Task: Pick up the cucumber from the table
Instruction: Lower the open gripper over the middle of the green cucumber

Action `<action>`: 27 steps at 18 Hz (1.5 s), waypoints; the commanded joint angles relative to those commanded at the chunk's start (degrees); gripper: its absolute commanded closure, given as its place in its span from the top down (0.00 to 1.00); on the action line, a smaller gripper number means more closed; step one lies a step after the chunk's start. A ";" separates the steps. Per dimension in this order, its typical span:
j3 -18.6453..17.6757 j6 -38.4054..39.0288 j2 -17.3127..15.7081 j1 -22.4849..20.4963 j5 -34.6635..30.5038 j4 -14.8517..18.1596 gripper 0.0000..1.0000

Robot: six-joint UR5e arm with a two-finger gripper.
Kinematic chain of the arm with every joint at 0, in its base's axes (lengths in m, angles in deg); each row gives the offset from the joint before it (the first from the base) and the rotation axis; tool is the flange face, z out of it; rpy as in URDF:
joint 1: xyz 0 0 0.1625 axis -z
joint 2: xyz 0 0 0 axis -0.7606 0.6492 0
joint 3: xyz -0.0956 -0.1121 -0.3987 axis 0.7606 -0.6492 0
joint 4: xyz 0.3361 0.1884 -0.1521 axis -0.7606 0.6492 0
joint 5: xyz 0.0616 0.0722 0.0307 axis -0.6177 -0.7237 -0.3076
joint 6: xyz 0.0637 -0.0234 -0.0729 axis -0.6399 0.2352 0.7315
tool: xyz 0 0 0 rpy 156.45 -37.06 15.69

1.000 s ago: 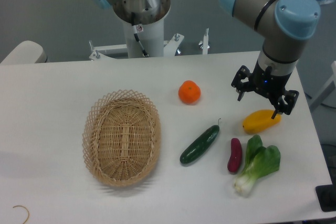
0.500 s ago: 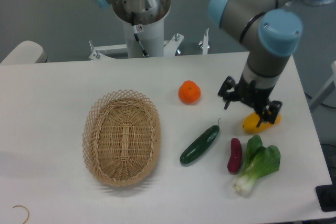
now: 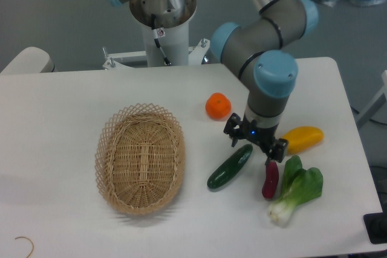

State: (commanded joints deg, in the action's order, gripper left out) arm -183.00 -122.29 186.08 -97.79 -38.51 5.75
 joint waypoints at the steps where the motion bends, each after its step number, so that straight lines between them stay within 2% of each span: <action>1: -0.96 -0.35 0.00 0.09 -1.58 -0.17 1.00; 3: -2.55 -0.27 0.18 0.18 -3.35 -0.53 1.00; 5: -2.55 -0.27 0.88 0.27 -3.36 -1.23 1.00; 8: -2.64 -0.09 2.29 1.06 -3.09 -5.35 1.00; 14: -2.64 0.00 3.43 1.58 -2.92 -5.89 1.00; 22: -3.52 1.76 3.26 2.11 -2.21 -5.89 1.00; 25: -3.52 1.84 3.26 2.20 -2.21 -5.89 0.57; 27: -3.35 2.02 3.17 2.20 -2.21 -5.89 0.36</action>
State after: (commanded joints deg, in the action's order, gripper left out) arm -186.34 -120.27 189.25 -95.59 -40.72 -0.14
